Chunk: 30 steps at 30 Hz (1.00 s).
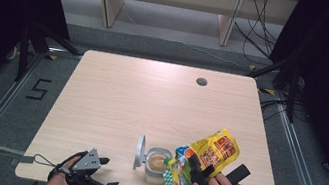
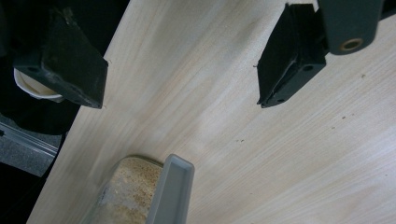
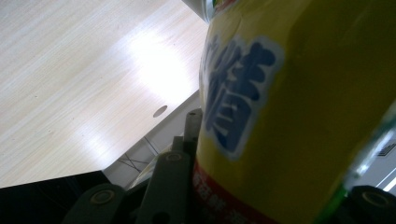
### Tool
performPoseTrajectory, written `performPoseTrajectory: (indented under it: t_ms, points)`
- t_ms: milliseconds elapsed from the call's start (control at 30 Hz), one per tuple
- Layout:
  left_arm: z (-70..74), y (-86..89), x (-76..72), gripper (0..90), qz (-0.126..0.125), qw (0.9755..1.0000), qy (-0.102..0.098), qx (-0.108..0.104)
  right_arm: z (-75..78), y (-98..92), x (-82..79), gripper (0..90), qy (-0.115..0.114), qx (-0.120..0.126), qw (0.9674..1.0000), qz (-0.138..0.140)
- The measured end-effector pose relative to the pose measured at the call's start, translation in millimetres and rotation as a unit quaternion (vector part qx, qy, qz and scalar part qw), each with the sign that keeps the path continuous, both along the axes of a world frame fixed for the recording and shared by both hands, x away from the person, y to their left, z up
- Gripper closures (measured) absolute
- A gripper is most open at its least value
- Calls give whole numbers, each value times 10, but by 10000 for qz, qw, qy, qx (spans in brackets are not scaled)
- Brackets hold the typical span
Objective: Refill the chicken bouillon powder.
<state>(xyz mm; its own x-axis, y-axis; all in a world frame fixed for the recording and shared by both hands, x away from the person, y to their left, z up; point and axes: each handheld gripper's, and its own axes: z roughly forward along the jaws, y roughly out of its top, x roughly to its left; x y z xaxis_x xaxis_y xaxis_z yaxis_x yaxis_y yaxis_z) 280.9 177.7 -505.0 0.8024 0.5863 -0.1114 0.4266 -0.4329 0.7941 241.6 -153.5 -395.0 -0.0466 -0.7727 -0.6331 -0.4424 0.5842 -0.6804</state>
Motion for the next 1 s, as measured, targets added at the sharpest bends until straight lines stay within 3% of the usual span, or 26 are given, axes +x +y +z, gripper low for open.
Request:
performPoseTrajectory:
  t_ms: [1000]
  points:
    - [0,1,4,157,13,10000,-1,34,8,-40,4,792,26,20,10000,45]
